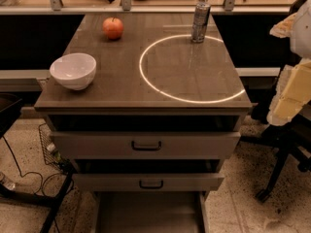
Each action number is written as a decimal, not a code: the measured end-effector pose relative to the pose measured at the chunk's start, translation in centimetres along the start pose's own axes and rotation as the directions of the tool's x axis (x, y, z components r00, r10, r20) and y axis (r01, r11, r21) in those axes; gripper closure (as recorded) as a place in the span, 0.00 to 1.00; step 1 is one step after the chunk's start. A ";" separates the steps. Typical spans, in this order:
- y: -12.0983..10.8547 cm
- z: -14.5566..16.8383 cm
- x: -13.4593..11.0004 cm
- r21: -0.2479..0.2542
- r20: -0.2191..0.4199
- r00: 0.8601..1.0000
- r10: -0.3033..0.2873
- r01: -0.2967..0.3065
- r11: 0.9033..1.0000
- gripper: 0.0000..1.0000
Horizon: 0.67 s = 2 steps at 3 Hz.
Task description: Move redbull can near white bowl
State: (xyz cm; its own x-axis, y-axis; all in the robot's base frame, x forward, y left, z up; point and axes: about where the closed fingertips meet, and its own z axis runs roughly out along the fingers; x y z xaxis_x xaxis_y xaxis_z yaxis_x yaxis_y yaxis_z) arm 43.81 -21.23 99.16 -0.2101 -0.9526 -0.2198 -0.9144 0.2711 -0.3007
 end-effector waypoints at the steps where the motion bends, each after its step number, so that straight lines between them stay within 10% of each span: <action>1: 0.0 0.0 0.0 0.000 0.000 1.000 0.000 0.000 1.000 0.00; 2: -2.1 0.5 0.5 0.068 0.041 0.999 0.022 -0.024 0.997 0.00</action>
Offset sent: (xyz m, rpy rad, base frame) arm 0.1133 -0.0647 0.0102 0.1810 -0.4187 -0.1441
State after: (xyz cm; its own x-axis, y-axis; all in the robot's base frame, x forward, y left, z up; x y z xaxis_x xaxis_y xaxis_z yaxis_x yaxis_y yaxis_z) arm 45.79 -22.21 99.22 -0.2156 -0.9401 -0.2641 -0.8834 0.3030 -0.3576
